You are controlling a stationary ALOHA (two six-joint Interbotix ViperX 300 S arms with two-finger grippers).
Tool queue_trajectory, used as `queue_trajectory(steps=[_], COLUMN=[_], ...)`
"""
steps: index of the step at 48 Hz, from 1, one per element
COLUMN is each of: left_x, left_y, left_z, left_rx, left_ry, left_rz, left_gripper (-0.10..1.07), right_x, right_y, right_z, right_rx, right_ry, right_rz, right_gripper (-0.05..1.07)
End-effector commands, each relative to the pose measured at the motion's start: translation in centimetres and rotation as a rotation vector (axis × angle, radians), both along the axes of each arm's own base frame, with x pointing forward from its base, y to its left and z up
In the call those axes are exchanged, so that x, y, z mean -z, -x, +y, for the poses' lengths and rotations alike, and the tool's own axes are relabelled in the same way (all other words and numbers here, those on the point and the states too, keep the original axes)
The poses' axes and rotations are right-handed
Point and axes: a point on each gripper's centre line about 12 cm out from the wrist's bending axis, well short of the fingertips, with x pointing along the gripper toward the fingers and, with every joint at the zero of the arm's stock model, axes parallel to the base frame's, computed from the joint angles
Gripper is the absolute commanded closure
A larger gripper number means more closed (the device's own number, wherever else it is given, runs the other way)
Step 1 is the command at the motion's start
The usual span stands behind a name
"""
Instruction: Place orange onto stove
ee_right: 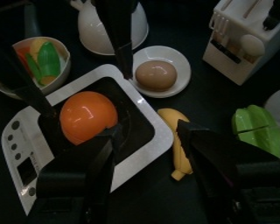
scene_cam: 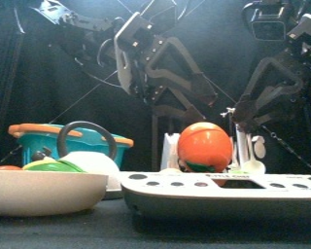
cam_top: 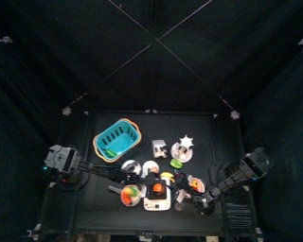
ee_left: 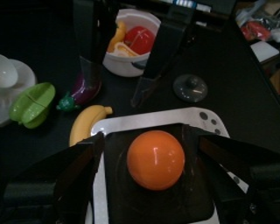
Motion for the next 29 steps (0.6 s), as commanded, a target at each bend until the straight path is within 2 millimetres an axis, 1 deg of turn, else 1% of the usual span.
queue_trajectory(steps=[1, 16, 29], left_x=[-1.66, -2.16, -1.86], left_y=[-0.13, 0.11, 0.54], left_z=[0.15, 0.63, 0.88], left_rx=[-0.005, -0.021, -0.033], left_ry=[-0.002, -0.001, -0.007], left_rz=[-0.054, -0.075, -0.087], left_gripper=[-0.05, -0.05, -0.05], right_x=[-1.14, -1.08, -1.12], right_y=[-0.12, -0.11, -0.12], right_z=[0.08, 0.08, 0.19], right_rx=[0.002, 0.004, 0.000], right_ry=[-0.018, -0.018, -0.019], right_rz=[-0.035, -0.033, -0.034], right_gripper=[0.15, 0.15, 0.15])
